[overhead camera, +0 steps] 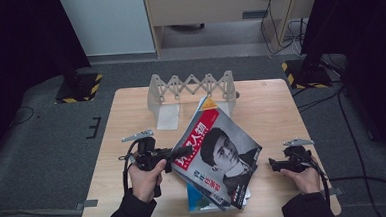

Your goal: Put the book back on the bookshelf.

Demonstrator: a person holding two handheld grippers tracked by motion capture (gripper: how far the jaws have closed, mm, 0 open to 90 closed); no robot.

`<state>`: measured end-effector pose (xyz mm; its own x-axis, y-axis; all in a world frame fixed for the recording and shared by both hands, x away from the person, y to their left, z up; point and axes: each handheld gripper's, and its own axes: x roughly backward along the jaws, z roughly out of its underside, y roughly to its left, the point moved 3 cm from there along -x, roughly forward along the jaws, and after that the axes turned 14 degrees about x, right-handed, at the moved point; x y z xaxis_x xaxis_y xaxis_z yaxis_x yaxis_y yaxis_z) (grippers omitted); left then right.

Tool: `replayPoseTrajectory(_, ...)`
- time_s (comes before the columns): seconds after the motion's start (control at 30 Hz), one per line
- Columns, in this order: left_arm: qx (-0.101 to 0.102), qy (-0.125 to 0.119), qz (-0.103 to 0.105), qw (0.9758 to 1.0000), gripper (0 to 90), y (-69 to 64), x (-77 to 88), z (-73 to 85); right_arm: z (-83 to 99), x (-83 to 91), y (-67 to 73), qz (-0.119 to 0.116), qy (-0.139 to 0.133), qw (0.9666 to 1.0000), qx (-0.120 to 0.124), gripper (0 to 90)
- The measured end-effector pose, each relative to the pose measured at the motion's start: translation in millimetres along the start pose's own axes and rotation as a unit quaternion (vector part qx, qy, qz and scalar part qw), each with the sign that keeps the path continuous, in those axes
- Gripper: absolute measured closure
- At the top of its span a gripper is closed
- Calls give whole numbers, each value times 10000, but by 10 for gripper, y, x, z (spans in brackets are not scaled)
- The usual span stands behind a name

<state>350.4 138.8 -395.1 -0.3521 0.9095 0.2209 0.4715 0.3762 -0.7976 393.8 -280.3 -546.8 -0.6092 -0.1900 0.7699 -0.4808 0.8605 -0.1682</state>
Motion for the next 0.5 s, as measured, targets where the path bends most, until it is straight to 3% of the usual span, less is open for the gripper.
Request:
replayPoseTrajectory(0.2,-16,-117,137,9998,861,-87,-5,-73,26,-42,3,-46,74,9999,106,47)
replayPoseTrajectory(0.5,9,-403,354,9986,862,-181,83,-214,34,-79,21,-93,-52,9999,-13,26)
